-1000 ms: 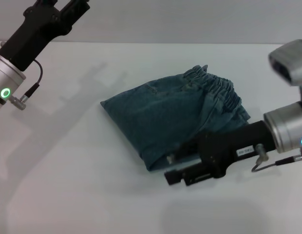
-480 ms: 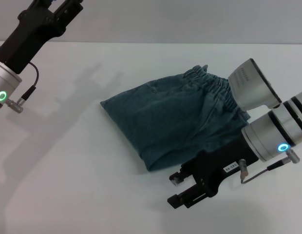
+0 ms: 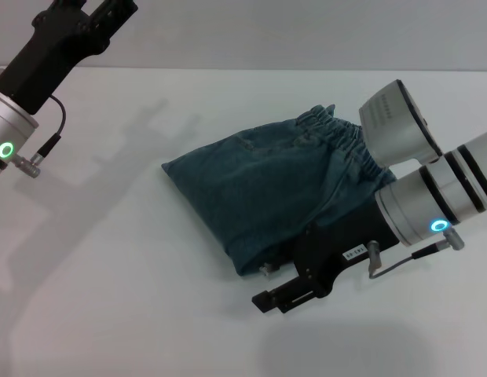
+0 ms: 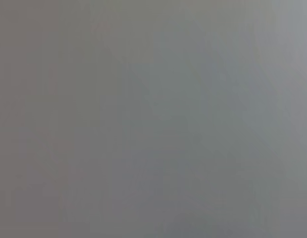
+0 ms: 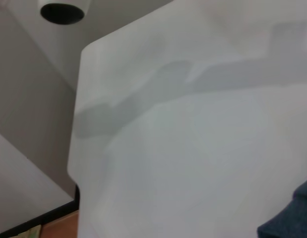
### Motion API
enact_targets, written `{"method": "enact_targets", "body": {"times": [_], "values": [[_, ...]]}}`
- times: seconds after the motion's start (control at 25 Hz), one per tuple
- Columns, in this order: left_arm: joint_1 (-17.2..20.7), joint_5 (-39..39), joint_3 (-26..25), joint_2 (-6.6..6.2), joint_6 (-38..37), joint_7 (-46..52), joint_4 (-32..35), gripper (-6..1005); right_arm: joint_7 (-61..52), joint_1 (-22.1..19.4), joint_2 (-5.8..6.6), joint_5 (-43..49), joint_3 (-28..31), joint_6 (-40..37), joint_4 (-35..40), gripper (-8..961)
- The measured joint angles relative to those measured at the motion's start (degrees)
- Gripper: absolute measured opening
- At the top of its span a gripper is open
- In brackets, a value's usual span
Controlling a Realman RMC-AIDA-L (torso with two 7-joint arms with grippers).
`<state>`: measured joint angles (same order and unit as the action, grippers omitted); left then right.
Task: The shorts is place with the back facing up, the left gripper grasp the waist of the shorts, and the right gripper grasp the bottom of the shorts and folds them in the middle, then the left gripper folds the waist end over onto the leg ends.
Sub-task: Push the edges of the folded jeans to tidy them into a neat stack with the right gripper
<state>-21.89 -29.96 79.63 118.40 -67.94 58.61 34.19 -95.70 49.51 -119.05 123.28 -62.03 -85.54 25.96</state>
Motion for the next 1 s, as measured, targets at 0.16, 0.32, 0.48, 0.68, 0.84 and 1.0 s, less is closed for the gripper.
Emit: {"method": "enact_targets", "body": {"times": [0.16,0.32,0.48,0.68,0.84,1.0], "values": [[0.0,0.0,0.2,-0.03,0.0,0.0,0.0,814,0.1,0.4,-0.1,-0.2,-0.7,2.2,-0.7,652],[0.1,0.0,0.7,-0.03,0.1,0.0,0.0,814,0.3,0.7,-0.25,-1.8,-2.8,4.2,-0.9,652],[0.3,0.0,0.7,0.01,-0.1,0.3,0.0,814,0.3,0.9,-0.3,-4.8,-6.0,6.0,-0.9,652],[0.6,0.0,0.8,0.04,-0.6,0.6,0.0,815,0.3,1.4,-0.38,-7.2,-9.5,8.9,-0.9,652],[0.8,0.0,0.8,0.06,-1.0,0.7,0.0,815,0.4,1.7,-0.56,-8.5,-10.4,10.7,-0.9,652],[0.9,0.0,0.8,0.06,-1.1,0.7,-0.3,815,1.0,1.7,-0.56,-12.5,-13.1,13.0,-0.9,651]]}}
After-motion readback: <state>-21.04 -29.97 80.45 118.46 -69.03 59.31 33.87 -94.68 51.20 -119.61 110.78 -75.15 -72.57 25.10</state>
